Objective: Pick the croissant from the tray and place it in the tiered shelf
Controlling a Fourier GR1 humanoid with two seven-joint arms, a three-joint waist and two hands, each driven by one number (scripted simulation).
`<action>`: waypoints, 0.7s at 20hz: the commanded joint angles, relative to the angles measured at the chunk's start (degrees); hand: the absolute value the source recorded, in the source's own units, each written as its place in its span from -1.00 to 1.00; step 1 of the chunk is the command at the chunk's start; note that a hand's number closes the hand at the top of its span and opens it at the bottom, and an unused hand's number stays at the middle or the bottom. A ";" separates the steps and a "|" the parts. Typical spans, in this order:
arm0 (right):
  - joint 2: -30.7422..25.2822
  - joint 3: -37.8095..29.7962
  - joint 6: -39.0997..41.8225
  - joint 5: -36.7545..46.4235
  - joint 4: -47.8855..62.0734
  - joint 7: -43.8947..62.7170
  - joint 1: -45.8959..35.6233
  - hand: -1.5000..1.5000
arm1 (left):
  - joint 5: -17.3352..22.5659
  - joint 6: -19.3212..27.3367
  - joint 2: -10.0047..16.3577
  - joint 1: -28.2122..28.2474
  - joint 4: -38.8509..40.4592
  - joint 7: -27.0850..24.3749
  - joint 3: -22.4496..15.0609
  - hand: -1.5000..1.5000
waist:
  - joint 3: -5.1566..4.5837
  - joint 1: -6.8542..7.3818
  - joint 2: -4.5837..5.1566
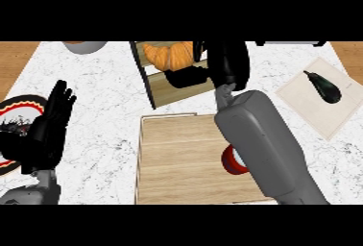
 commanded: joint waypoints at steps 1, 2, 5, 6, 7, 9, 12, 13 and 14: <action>0.09 -1.93 -6.84 -1.49 13.32 -3.09 -7.82 1.00 | 1.38 -2.26 -0.29 3.76 -1.65 -1.82 -0.13 0.00 | -0.02 0.99 0.16; 0.09 -2.14 -10.22 -2.11 15.38 -8.90 -4.20 1.00 | -1.39 0.94 -2.03 0.74 -2.36 1.07 -2.03 0.00 | 0.02 0.58 0.19; 0.08 -6.65 -10.72 -2.29 22.05 -13.33 -9.40 1.00 | -1.42 0.05 -1.74 1.49 -1.09 -0.76 -1.23 0.00 | 0.00 0.45 0.19; 0.08 -6.26 -11.81 -3.81 22.20 -14.52 -8.38 1.00 | -1.41 0.21 -1.34 -2.23 2.13 -0.02 -0.04 0.00 | 0.00 0.09 0.16; 0.08 -7.04 -14.28 -4.32 27.65 -16.60 -10.28 1.00 | 1.14 -1.74 -0.83 2.09 -0.58 -1.64 0.94 0.00 | -0.01 1.04 0.34; 0.09 -5.95 -15.09 -5.50 30.60 -17.22 -12.23 1.00 | 1.50 -2.75 0.61 -0.44 0.66 -0.84 2.45 0.00 | 0.00 0.67 0.21; 0.09 -8.54 -19.21 -5.94 40.36 -19.50 -16.42 1.00 | -0.73 -1.48 -1.25 0.82 -0.16 -1.88 -0.09 0.00 | -0.01 1.80 0.60; 0.09 -11.69 -19.87 -8.18 35.05 -20.93 -14.51 1.00 | -0.07 -1.55 -0.96 0.51 0.91 -2.64 1.20 0.00 | 0.01 0.87 0.38; 0.09 -13.22 -20.33 -9.88 37.40 -22.46 -14.95 1.00 | -3.20 1.51 -3.98 -1.24 1.05 -1.09 -2.32 0.00 | 0.03 1.00 0.58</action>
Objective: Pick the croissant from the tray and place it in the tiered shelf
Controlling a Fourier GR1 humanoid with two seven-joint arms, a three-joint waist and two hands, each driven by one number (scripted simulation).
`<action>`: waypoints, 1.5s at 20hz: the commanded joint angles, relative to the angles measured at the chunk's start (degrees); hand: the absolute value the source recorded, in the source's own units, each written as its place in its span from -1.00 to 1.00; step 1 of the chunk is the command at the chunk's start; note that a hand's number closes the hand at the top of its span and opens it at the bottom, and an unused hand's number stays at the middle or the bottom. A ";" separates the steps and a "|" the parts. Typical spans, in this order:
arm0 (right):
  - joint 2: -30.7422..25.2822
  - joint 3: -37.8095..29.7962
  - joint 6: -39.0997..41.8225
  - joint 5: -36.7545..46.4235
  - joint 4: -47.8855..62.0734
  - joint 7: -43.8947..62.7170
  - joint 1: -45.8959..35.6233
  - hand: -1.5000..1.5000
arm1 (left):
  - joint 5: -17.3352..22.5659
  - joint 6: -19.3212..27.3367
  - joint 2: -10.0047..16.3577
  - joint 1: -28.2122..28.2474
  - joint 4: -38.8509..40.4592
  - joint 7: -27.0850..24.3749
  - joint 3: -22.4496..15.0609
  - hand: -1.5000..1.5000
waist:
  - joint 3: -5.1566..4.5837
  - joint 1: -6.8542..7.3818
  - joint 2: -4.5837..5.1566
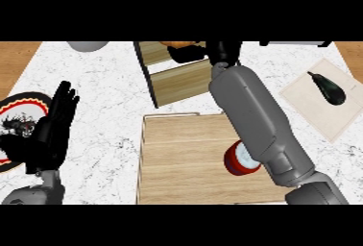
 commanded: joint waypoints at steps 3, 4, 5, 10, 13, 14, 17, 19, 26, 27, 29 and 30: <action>0.02 -3.95 -2.45 -8.68 11.13 -5.96 -5.07 -1.00 | 0.02 -0.38 0.18 -3.54 1.94 0.69 0.69 0.00 | 0.00 0.63 0.28; 0.02 -3.66 -2.17 -9.20 12.55 -5.68 -4.93 -1.00 | -1.57 1.27 -1.38 -2.55 -0.03 3.00 -1.41 0.00 | 0.02 0.57 0.15; 0.02 -5.73 -1.16 -9.20 14.17 -8.82 -5.06 -1.00 | -0.79 -0.22 -1.21 1.26 -0.28 -0.87 -1.05 0.00 | 0.00 0.70 0.22; -1.64 -9.37 0.45 -12.87 16.33 -15.63 -6.76 -1.00 | 0.35 -1.32 0.32 -1.08 0.05 0.14 1.12 0.00 | 0.01 0.15 0.16; -1.64 -10.15 0.25 -14.26 17.14 -16.63 -9.91 -1.00 | 1.67 -2.19 0.69 -0.98 1.68 0.32 2.49 0.00 | -0.01 0.26 0.16; -1.25 -9.90 1.07 -14.71 15.81 -18.95 -7.38 -1.00 | -1.14 -0.05 0.34 -3.57 -0.43 4.42 0.49 0.00 | 0.03 -0.41 -0.08; -2.92 -13.46 1.45 -18.02 14.98 -21.49 -9.76 -1.00 | -0.11 -0.68 -0.54 -0.49 -2.26 2.38 0.46 0.00 | 0.03 0.03 -0.02; -2.25 -14.25 0.85 -19.88 10.91 -20.32 -8.51 -1.00 | -1.15 0.17 -1.26 -1.74 2.59 -0.16 0.95 0.00 | 0.01 -1.36 -0.34; -7.18 -14.70 -1.08 -19.87 4.13 -12.84 -3.99 -1.00 | 0.16 -1.12 0.10 1.10 -0.77 0.76 2.82 0.00 | 0.00 -2.20 -0.87; -9.78 -15.42 0.38 -20.20 3.82 -10.30 -3.99 -1.00 | 0.59 -1.33 1.17 0.70 -3.39 5.17 2.88 0.00 | 0.02 -2.41 -1.05; -11.35 -15.90 2.99 -21.76 -0.09 -9.68 0.23 -1.00 | -0.64 -0.76 -0.03 0.98 -1.40 2.27 2.14 0.00 | 0.01 -2.92 -1.00; -12.18 -15.31 3.54 -21.46 -2.98 -5.79 -0.01 -1.00 | 1.00 -2.20 0.66 3.90 -2.14 -0.06 3.72 0.00 | -0.01 -2.86 -1.17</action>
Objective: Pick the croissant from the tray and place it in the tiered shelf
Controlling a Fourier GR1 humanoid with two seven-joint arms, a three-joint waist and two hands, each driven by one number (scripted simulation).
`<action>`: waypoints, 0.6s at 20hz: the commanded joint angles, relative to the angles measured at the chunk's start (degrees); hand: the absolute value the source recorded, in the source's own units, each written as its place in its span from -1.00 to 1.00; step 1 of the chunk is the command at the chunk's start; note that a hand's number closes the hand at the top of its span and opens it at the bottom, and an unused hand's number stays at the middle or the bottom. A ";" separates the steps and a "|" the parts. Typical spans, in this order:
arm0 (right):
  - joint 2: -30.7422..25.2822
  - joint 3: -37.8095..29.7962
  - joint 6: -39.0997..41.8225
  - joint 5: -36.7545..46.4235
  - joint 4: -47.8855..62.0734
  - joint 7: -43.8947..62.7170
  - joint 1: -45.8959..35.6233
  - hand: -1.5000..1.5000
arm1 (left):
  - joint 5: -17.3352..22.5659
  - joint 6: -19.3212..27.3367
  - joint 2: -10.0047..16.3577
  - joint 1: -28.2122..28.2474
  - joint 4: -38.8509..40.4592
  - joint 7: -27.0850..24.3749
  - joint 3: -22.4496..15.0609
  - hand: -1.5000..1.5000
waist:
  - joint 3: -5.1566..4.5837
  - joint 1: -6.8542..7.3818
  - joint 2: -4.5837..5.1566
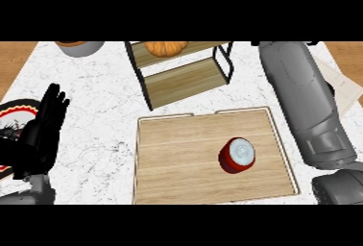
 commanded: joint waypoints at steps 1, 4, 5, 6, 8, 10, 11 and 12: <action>-4.79 -0.05 5.40 -1.83 -9.11 5.32 6.08 -1.00 | -1.04 1.08 -0.90 0.08 1.74 -1.65 0.21 0.00 | -0.01 -1.57 -0.41; -8.41 -0.32 9.84 -3.58 -16.27 8.11 11.51 -1.00 | -1.71 2.24 -1.76 0.00 0.01 -0.07 -0.37 0.00 | -0.01 -1.27 -0.32; -11.61 -2.23 13.22 -5.80 -17.28 7.29 12.35 -1.00 | -1.72 1.87 -0.57 -1.07 -1.57 2.57 -0.29 0.00 | 0.03 -1.34 -0.32; -11.89 -1.40 14.83 -6.08 -21.05 9.72 13.85 -1.00 | -2.28 2.49 -1.55 -1.51 -1.27 2.85 -1.10 0.00 | 0.01 -1.23 -0.28; -13.78 -3.07 18.13 -9.13 -25.20 8.39 18.63 -1.00 | 0.53 -0.80 0.41 2.03 -1.83 0.81 1.17 0.00 | 0.00 -0.47 -0.07; -15.50 -5.09 20.15 -11.68 -26.89 4.78 21.67 -1.00 | 0.79 -1.02 -0.15 -1.17 2.43 -1.19 1.55 0.00 | 0.00 -0.23 0.24; -16.48 -4.55 22.75 -12.41 -30.14 8.11 23.33 -1.00 | -1.03 0.37 -1.39 0.96 -1.25 -0.13 -0.39 0.00 | 0.00 -0.13 0.11; -14.42 -4.23 21.68 -13.05 -34.06 8.22 26.68 -1.00 | -1.98 1.82 -0.91 -2.47 -3.46 5.86 -0.95 0.00 | 0.02 -0.35 0.05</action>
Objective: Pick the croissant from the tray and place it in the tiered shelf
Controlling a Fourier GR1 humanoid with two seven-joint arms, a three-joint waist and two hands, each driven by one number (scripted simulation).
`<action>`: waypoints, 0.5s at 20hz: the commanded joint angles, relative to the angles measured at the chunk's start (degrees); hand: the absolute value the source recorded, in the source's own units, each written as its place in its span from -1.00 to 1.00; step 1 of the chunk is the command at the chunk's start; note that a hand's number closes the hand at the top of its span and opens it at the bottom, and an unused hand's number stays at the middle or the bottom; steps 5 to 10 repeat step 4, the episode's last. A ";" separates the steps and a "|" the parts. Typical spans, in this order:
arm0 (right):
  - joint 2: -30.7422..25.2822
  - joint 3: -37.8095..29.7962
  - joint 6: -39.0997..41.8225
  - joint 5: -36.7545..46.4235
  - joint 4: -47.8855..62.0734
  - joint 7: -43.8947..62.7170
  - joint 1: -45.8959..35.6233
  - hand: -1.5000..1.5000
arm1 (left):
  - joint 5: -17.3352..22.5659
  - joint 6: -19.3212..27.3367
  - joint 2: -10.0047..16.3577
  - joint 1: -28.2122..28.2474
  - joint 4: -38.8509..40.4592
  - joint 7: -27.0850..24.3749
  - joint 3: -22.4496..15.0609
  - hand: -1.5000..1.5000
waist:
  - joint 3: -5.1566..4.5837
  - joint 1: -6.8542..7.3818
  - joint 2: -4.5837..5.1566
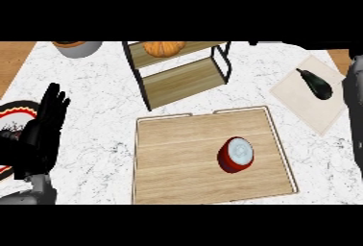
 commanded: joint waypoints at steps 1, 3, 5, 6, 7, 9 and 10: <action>-2.26 -0.94 3.17 -2.55 -8.41 0.93 7.36 -1.00 | 0.12 -0.97 1.07 -2.32 2.09 -0.34 1.49 0.00 | -0.01 0.67 0.29; -4.81 -4.00 7.25 -6.27 -7.41 -1.94 9.48 -1.00 | 1.87 -2.58 0.98 -0.64 2.11 -1.74 2.08 0.00 | 0.00 0.89 0.36; -4.86 -3.82 7.72 -7.26 -11.49 1.32 9.18 -1.00 | -1.62 0.70 -2.73 -0.46 3.55 -3.50 -1.25 0.00 | -0.01 0.70 0.31; -4.86 -3.82 7.72 -7.26 -11.49 1.32 9.18 -1.00 | -1.62 0.70 -2.73 -0.46 3.55 -3.50 -1.25 0.00 | -0.01 0.70 0.31; -4.86 -3.82 7.72 -7.26 -11.49 1.32 9.18 -1.00 | -1.62 0.70 -2.73 -0.46 3.55 -3.50 -1.25 0.00 | -0.01 0.70 0.31; -4.86 -3.82 7.72 -7.26 -11.49 1.32 9.18 -1.00 | -1.62 0.70 -2.73 -0.46 3.55 -3.50 -1.25 0.00 | -0.01 0.70 0.31; -4.86 -3.82 7.72 -7.26 -11.49 1.32 9.18 -1.00 | -1.62 0.70 -2.73 -0.46 3.55 -3.50 -1.25 0.00 | -0.01 0.70 0.31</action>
